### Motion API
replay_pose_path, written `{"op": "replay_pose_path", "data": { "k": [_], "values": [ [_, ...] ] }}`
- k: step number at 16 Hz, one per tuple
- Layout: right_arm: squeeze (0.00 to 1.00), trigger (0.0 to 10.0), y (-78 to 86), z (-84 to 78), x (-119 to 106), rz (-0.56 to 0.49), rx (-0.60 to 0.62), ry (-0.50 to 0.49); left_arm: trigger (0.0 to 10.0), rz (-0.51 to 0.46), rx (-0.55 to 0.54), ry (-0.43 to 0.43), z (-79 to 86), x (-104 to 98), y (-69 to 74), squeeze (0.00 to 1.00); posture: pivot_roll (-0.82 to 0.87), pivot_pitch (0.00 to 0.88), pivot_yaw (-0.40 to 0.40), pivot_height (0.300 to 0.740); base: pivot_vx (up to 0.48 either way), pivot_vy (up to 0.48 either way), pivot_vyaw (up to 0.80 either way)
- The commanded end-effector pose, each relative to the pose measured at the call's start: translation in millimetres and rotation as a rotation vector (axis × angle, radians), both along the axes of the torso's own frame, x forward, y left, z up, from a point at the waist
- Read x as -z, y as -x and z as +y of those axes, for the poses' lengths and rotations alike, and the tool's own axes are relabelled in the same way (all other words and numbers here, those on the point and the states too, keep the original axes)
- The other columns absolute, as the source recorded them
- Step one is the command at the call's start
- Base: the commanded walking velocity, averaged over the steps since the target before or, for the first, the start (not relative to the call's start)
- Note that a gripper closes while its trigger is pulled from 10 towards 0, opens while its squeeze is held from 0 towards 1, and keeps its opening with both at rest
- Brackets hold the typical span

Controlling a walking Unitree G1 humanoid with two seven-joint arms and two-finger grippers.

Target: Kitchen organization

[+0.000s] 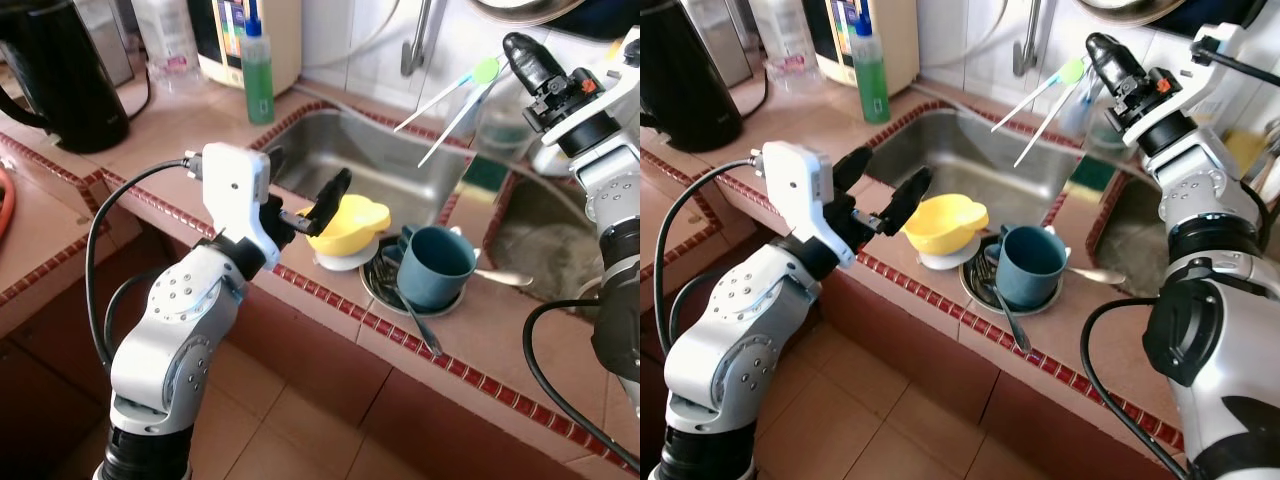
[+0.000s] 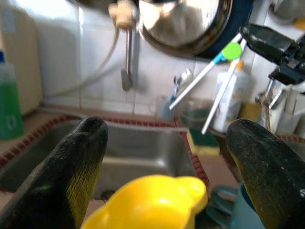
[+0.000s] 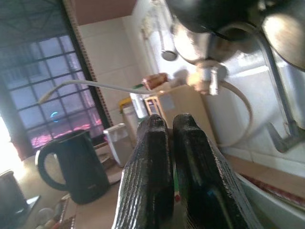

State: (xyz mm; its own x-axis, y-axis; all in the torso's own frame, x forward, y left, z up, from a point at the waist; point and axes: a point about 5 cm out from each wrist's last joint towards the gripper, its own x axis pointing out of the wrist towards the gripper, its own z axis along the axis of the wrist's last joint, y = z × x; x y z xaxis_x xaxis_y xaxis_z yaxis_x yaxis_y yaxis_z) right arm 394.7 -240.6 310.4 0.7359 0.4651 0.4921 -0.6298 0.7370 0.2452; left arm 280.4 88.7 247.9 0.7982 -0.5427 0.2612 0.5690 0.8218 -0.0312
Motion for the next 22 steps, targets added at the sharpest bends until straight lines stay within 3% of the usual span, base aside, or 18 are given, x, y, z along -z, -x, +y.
{"op": "replay_pose_path", "data": {
  "k": [1, 7, 11, 22],
  "values": [
    [0.0, 10.0, 1.7, -2.7, -7, -0.04, 0.02, -0.008, 10.0, -0.026, 0.018, -0.003, -3.3, -10, 3.5, 0.0, -0.07, 0.191, 0.007, 0.74, 0.0, 0.0, 0.0],
    [0.0, 10.0, 1.4, -5.9, -12, -0.048, 0.071, 0.001, 10.0, 0.0, 0.015, -0.028, -3.2, -15, 13.8, 0.0, -0.06, 0.268, 0.034, 0.74, 0.0, 0.0, 0.0],
    [0.0, 10.0, -2.4, -3.7, -8, 0.003, 0.108, 0.024, 10.0, 0.04, 0.13, -0.044, -13.5, -18, 30.2, 0.0, -0.06, 0.326, 0.034, 0.74, 0.0, 0.0, 0.0],
    [0.0, 10.0, -10.0, 11.8, -3, 0.067, 0.108, 0.045, 10.0, 0.055, 0.2, -0.023, -27.6, -26, 49.2, 0.0, -0.03, 0.361, 0.023, 0.74, 0.0, 0.0, 0.0]
  ]
}}
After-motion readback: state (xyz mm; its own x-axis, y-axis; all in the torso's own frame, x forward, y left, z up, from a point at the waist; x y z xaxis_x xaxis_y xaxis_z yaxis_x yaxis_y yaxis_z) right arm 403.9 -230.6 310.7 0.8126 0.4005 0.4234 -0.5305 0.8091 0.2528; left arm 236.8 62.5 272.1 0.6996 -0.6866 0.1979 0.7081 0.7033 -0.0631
